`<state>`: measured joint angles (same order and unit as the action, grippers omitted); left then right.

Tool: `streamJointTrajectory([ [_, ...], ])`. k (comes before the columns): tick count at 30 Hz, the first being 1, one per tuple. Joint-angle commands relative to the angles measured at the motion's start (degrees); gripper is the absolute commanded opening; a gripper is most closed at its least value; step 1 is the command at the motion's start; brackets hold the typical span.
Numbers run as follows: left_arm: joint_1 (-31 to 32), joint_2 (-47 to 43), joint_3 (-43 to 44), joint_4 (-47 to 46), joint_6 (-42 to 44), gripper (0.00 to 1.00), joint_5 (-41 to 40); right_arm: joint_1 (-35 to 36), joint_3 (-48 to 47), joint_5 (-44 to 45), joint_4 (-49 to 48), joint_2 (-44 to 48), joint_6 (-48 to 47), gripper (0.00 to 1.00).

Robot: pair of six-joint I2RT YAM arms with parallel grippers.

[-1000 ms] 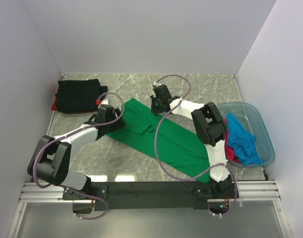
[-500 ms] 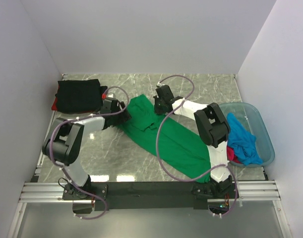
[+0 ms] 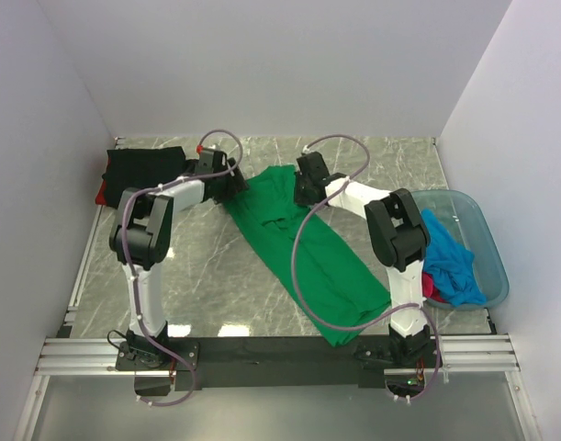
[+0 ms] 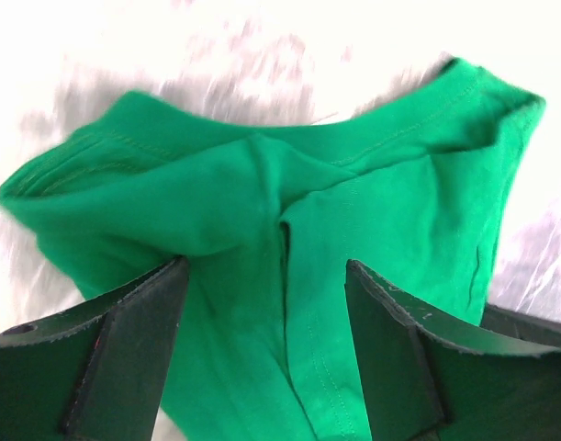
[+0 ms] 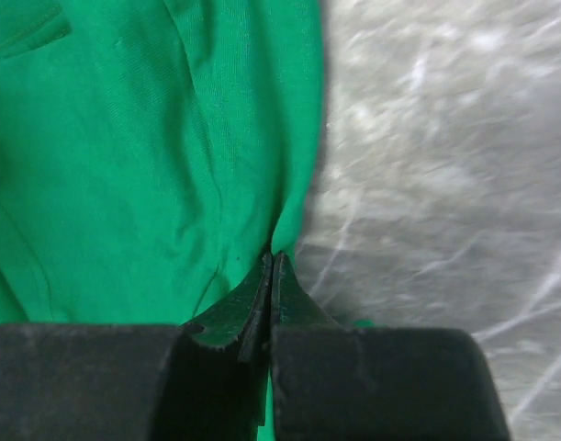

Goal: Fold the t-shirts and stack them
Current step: Fold the tshirt

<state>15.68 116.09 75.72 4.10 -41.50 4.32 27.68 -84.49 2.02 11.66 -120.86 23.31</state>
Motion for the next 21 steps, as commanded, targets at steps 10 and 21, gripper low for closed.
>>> streamJointTrajectory([
  [10,-0.7,14.0,20.9,9.0,4.0,0.76,4.5,-5.5,-8.7,1.8,3.7,-0.5,4.0,0.00],
  [21,-0.4,18.2,30.9,8.5,8.3,0.76,6.6,-6.1,4.2,-1.0,-3.6,12.2,-0.6,0.37],
])
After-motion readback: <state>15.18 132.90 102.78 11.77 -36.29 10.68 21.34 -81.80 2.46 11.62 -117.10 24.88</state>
